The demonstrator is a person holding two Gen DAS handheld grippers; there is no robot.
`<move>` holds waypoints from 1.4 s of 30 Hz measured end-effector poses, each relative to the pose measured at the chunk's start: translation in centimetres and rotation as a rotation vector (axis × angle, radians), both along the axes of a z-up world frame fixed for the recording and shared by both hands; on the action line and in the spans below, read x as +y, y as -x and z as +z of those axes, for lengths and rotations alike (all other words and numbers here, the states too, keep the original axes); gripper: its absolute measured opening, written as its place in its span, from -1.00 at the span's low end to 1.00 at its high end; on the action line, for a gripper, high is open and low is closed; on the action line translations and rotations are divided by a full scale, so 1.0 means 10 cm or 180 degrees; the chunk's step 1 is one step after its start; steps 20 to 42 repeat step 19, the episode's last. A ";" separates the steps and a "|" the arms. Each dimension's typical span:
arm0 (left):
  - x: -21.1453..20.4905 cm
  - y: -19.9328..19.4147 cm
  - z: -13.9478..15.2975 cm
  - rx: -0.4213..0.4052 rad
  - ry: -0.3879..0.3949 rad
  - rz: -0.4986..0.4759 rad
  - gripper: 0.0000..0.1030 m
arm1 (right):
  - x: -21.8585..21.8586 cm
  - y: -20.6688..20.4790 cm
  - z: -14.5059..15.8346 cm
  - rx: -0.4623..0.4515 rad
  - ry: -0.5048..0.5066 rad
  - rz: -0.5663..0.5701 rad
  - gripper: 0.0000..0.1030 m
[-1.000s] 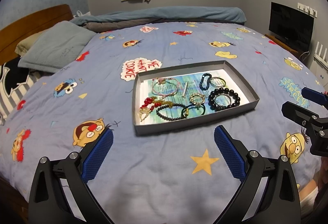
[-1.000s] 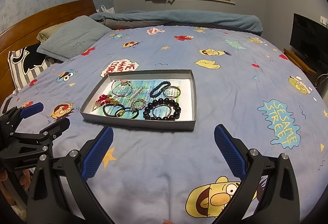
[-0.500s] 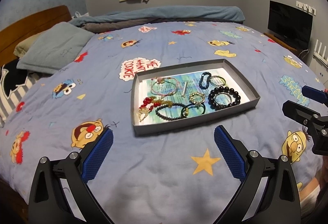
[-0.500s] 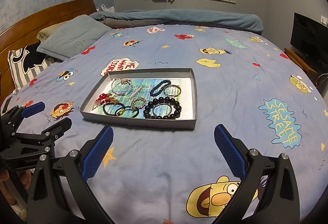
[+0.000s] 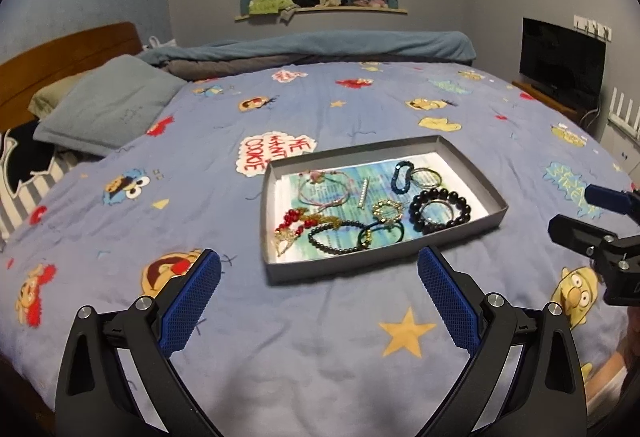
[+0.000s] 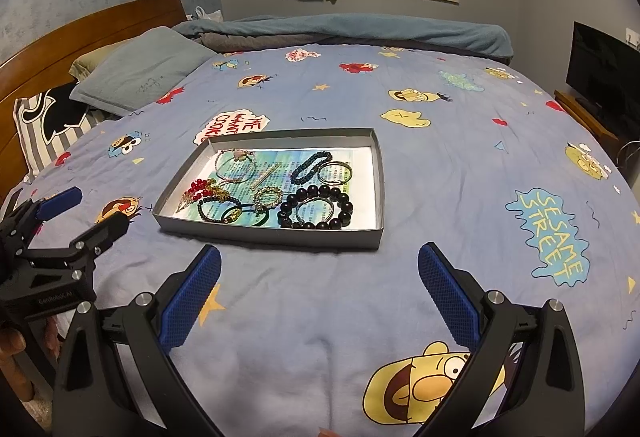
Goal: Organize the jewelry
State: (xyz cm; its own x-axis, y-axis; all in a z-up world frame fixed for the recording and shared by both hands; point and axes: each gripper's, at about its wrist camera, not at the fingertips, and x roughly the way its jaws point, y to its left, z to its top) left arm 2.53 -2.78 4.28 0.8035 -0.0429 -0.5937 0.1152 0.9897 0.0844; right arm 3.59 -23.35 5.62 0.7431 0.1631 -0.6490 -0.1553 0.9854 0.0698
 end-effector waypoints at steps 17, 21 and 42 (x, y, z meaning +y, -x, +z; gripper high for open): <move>0.01 -0.10 -0.10 0.0079 -0.0124 0.0246 0.90 | 0.01 -0.03 -0.03 0.0044 0.0030 -0.0004 0.89; 0.04 -0.13 -0.14 0.0189 -0.0003 0.0197 0.90 | 0.01 -0.03 -0.03 0.0043 0.0026 0.0001 0.89; 0.04 -0.13 -0.14 0.0189 -0.0003 0.0197 0.90 | 0.01 -0.03 -0.03 0.0043 0.0026 0.0001 0.89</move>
